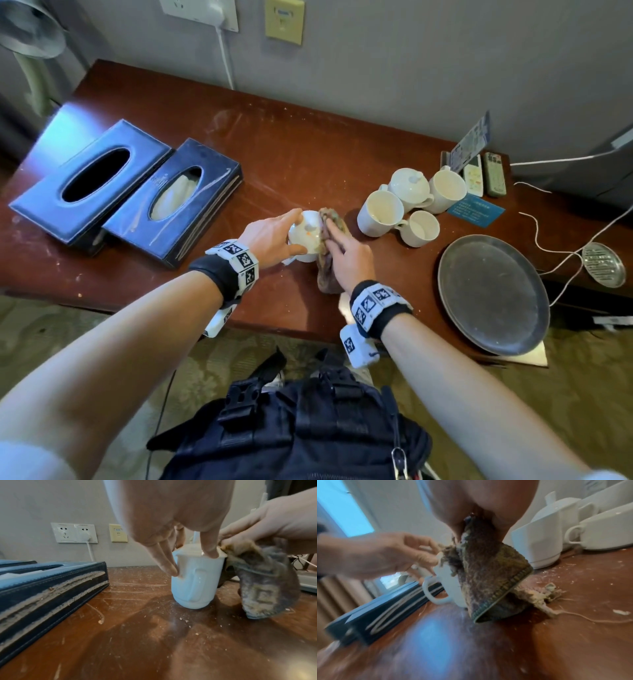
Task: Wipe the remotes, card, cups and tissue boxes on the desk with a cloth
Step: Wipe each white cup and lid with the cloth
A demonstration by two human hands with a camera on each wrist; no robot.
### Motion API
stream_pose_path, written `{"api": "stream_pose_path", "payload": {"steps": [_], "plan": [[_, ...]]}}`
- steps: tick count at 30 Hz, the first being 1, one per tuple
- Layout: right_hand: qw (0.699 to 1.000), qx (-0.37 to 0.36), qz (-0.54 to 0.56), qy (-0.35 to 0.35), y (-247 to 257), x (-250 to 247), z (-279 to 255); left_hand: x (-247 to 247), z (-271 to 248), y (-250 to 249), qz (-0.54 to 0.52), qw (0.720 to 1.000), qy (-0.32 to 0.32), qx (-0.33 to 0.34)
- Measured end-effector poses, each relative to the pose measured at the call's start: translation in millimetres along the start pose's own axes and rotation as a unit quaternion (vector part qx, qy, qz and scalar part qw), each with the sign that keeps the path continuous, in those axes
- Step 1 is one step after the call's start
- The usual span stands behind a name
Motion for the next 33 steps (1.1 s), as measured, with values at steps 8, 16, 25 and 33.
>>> {"api": "stream_pose_path", "payload": {"steps": [8,16,25,33], "plan": [[0.995,0.073,-0.001,0.067,-4,-1,37,3,11,3,-0.066,0.996,0.049,-0.017],[0.996,0.044,-0.014,0.075,10,0,42,4,10,1,-0.036,0.998,0.042,0.028],[0.999,0.020,0.022,0.034,-1,-6,3,-2,3,-2,-0.004,0.999,-0.028,0.028],[0.987,0.054,0.125,0.084,22,2,9,-10,-2,8,0.008,0.997,-0.032,0.071]]}}
Point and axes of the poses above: each hand's wrist, its own z-axis towards the middle knuckle, its own x-axis out of the palm, y = z × x, the point moved 4 cm from there along z, towards the middle knuckle, and after that the axes turned 13 degrees about -y, right-handed, at the moved point
